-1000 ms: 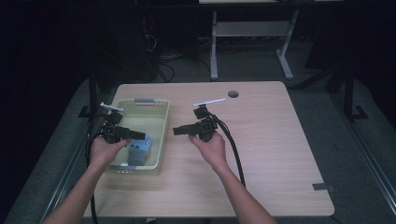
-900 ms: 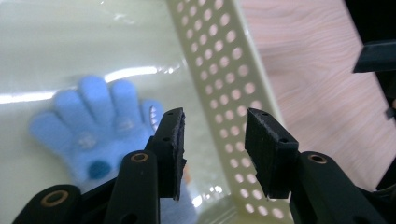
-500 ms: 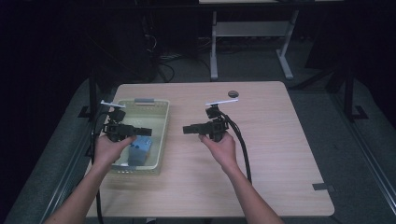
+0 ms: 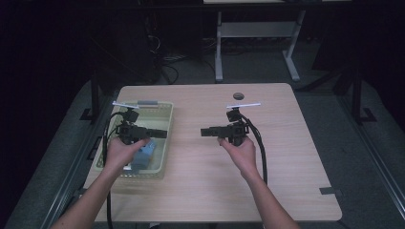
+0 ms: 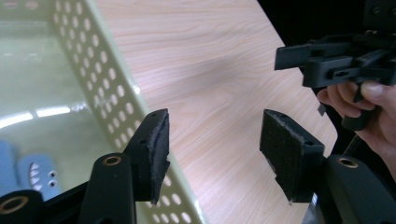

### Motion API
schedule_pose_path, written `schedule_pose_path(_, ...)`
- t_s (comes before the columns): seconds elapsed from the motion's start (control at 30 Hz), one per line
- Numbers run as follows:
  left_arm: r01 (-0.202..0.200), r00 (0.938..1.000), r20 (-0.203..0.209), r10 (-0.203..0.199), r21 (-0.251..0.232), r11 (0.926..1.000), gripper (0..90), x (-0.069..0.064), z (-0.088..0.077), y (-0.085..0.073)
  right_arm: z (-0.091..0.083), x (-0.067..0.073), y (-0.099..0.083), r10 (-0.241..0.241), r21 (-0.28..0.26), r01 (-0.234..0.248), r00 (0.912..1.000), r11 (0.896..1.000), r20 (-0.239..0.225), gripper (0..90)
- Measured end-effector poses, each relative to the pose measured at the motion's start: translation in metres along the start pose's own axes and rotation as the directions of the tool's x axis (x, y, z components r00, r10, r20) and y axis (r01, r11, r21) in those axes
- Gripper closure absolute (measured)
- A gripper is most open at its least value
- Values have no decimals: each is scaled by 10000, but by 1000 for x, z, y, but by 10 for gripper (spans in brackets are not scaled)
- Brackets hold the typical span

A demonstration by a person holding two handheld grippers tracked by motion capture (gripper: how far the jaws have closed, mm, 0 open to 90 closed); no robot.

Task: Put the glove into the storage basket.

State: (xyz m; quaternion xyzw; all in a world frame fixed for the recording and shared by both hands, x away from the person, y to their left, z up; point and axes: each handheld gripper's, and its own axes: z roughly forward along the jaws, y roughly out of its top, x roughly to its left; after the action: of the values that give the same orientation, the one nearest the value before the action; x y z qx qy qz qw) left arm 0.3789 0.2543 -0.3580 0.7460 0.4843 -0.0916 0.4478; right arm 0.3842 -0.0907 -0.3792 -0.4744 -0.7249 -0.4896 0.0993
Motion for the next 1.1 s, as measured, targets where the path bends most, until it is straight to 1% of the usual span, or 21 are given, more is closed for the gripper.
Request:
schedule_pose_path(0.13, 44, 10000, 37, -44, -36, 10000, 400, -2, 3, 1, -5, -5, -2, 126, -33, -126, 9999, 9999, 6, 435)
schedule_pose_path(0.23, 73, 9999, 111, -72, -86, 9999, 382, -3, 4, 1, -9, -7, -3, 127, -48, -127, 9999, 9999, 43, 424)
schedule_pose_path(0.3, 82, 9999, 101, -81, -107, 9999, 371, -3, 4, 1, -13, -10, -5, 177, -20, -177, 9998, 9998, 119, 403)
schedule_pose_path(0.37, 87, 9998, 175, -85, -117, 9999, 370, -3, 5, 1, -16, -12, -5, 216, -37, -215, 9997, 9998, 137, 399)
schedule_pose_path(0.43, 103, 9996, 252, -101, -80, 9999, 359, -5, 8, 1, -22, -16, -7, 254, -175, -252, 9996, 9995, 121, 388)
schedule_pose_path(0.57, 26, 9997, 249, -24, -93, 10000, 342, -7, 13, 1, -28, -21, -10, 322, -182, -319, 9994, 9993, 145, 380)
schedule_pose_path(0.6, 78, 9993, 368, -75, -85, 9999, 328, -8, 16, 1, -32, -25, -12, 369, -185, -366, 9992, 9992, 124, 374)
schedule_pose_path(0.63, 78, 9993, 368, -75, -85, 9999, 322, -8, 16, 1, -32, -25, -12, 369, -185, -366, 9992, 9992, 124, 374)
schedule_pose_path(0.67, 148, 9987, 487, -140, -162, 9998, 322, -9, 18, 2, -34, -27, -13, 397, -183, -395, 9991, 9991, 128, 369)
schedule_pose_path(0.7, 218, 9981, 585, -211, -107, 9997, 318, -10, 19, 2, -36, -29, -14, 429, -182, -427, 9990, 9989, 120, 368)
schedule_pose_path(0.77, 229, 9979, 604, -231, 33, 9997, 310, -12, 23, 2, -40, -32, -16, 543, -268, -540, 9985, 9982, 103, 368)
schedule_pose_path(0.8, 240, 9979, 594, -244, 72, 9997, 297, -14, 24, 3, -44, -35, -17, 561, -214, -559, 9984, 9982, 79, 360)
schedule_pose_path(0.87, 84, 9985, 544, -88, 82, 9999, 289, -18, 28, 3, -47, -35, -17, 563, -224, -562, 9984, 9982, 30, 355)
schedule_pose_path(0.9, 84, 9985, 544, -88, 82, 9999, 287, -18, 28, 3, -47, -35, -17, 563, -224, -562, 9984, 9982, 30, 355)
schedule_pose_path(0.97, -2, 9980, 629, -11, 199, 9998, 274, -22, 33, 3, -52, -37, -17, 506, -212, -505, 9987, 9985, 36, 351)
schedule_pose_path(1.1, -15, 9976, 691, 3, 168, 9999, 250, -25, 36, 3, -56, -39, -18, 477, -132, -477, 9988, 9988, 56, 344)
